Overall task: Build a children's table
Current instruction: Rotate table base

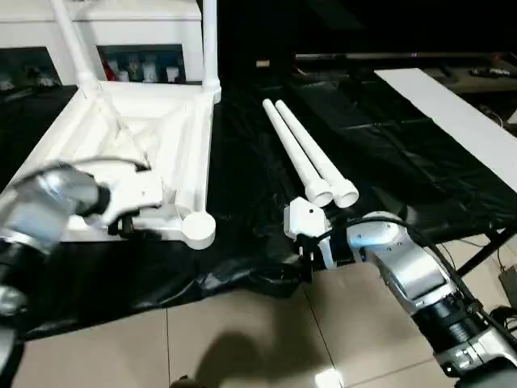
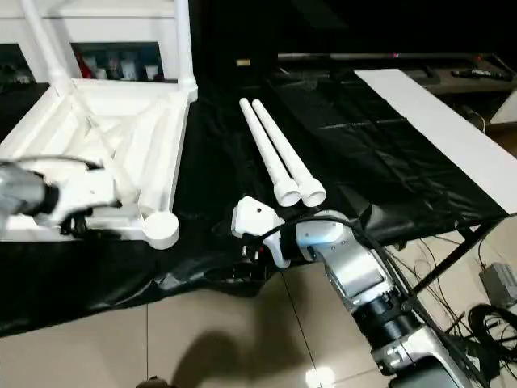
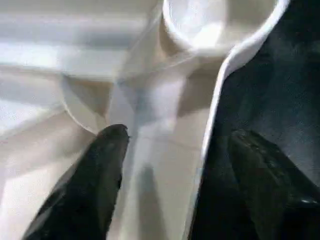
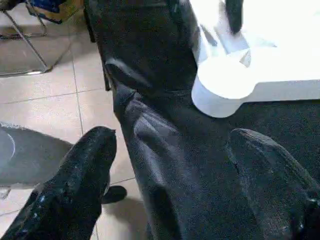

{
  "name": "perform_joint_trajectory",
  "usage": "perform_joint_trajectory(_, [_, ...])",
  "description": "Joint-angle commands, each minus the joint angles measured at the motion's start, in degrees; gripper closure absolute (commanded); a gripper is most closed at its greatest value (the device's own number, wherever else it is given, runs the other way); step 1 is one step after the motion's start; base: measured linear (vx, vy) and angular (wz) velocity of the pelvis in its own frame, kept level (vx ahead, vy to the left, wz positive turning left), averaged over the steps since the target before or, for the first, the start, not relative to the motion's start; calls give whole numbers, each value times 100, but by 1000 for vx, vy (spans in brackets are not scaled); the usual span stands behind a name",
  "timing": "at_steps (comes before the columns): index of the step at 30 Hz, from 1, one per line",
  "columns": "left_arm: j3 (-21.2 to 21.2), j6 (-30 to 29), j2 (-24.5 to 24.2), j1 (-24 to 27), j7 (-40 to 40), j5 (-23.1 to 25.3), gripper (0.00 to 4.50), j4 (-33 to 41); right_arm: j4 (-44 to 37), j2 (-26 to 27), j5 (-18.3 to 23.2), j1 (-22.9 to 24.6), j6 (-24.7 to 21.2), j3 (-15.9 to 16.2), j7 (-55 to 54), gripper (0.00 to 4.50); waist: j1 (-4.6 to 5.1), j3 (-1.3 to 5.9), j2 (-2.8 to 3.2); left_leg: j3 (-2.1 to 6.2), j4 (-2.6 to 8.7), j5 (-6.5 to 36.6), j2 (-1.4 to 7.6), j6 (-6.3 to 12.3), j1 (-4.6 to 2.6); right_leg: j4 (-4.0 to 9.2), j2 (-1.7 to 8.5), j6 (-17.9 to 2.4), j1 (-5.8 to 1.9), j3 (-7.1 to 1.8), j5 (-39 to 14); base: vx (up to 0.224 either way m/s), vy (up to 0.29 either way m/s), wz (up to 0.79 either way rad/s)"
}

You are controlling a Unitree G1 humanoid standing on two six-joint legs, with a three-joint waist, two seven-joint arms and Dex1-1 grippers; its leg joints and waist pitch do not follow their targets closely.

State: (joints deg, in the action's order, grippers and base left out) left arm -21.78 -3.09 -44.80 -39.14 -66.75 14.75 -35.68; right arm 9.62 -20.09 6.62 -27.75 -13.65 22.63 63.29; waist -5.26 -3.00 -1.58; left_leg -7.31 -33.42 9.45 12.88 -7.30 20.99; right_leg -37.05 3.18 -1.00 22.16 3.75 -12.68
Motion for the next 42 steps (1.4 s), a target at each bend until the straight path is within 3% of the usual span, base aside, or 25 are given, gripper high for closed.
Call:
perform_joint_trajectory(1, [-150,34,28,-115,59,161,60,-164,-29,26,17,-41,-23,-62,-82,65,-10,383,190,-98,389,1274,-9,-171,-63,428,374,-1171,-290,-279,-148,0,0,0])
perform_joint_trajectory(2, [-200,-26,19,-133,51,222,111,-227,-34,47,9,-42,-15,-64,-115,65,-24,398,231,-87,385,1283,-2,-196,-70,407,383,-1216,-294,-277,-67,0,0,0])
perform_joint_trajectory(4, [-216,-40,16,-143,80,257,110,-253,-43,50,6,-38,-5,-64,-124,65,-16,384,203,-91,392,1319,1,-197,-75,412,368,-1259,-291,-273,5,0,0,0])
perform_joint_trajectory(6, [-207,-188,68,-253,299,367,107,-440,-24,77,1,-35,9,-71,-165,65,-22,377,232,-95,385,1391,-10,-190,-76,417,370,-1272,-288,-274,-58,0,0,0])
perform_joint_trajectory(8, [-100,-446,169,-376,429,352,153,-533,-22,81,-1,-18,16,-80,-182,65,-27,373,225,-97,387,1406,-5,-202,-82,423,374,-1274,-290,-279,-133,0,0,0])
perform_joint_trajectory(10, [-32,-564,210,-401,385,274,157,-510,-21,84,-4,-9,19,-78,-188,65,-41,367,225,-97,387,1424,-5,-199,-83,436,387,-1280,-290,-283,-209,0,0,0])
perform_joint_trajectory(11, [36,-719,255,-414,340,205,146,-473,-21,87,-9,3,22,-77,-194,65,-44,365,228,-107,385,1441,0,-205,-83,443,390,-1287,-290,-288,-293,0,0,0])
perform_joint_trajectory(13, [185,-1327,341,-359,59,-56,200,-137,-29,95,-26,19,4,-70,-217,65,-55,364,237,-102,387,1409,6,-216,-86,427,397,-1311,-288,-289,-283,0,0,0])
perform_joint_trajectory(16, [280,-1920,429,-290,-29,-204,207,139,-61,78,-26,33,-28,-82,-226,65,-55,358,226,-104,388,1350,4,-195,-79,433,386,-1351,-289,-286,-212,0,0,0])
perform_joint_trajectory(19, [335,-2423,521,-206,30,-254,256,261,-75,29,-26,59,-44,-82,-214,65,-61,364,219,-112,372,1220,-9,-148,-63,421,379,-1364,-306,-282,-86,0,0,0])
perform_joint_trajectory(21, [332,-2561,537,-170,47,-244,244,293,-73,11,-30,68,-47,-74,-211,65,-54,361,196,-113,376,1202,-17,-127,-57,428,372,-1323,-312,-278,-137,0,0,0])
perform_joint_trajectory(24, [366,-2839,549,23,211,-157,296,411,-19,0,-38,57,-25,-59,-197,65,-48,361,169,-115,376,1163,-13,-87,-53,436,376,-1292,-315,-279,-186,0,0,0])
perform_joint_trajectory(26, [361,-2816,529,73,264,-113,285,410,13,11,-45,37,-17,-52,-192,65,-40,351,161,-110,386,1158,-10,-52,-49,459,382,-1260,-308,-273,-300,0,0,0])
perform_joint_trajectory(27, [353,-2900,500,123,282,-116,313,505,38,21,-53,20,-12,-46,-190,65,-41,358,172,-111,386,1153,-1,-58,-51,449,386,-1268,-307,-278,-291,0,0,0])
perform_joint_trajectory(30, [338,-3000,449,200,302,-123,333,648,75,49,-69,-12,-4,-25,-198,65,-4,359,150,-113,385,1078,-13,-37,-36,436,375,-1268,-319,-274,-167,0,0,0])
perform_joint_trajectory(42, [693,-3772,709,120,944,-219,384,573,95,64,-92,39,30,-25,-268,65,44,360,202,-119,365,1105,-33,-24,-36,451,366,-1323,-326,-275,-162,0,0,0])
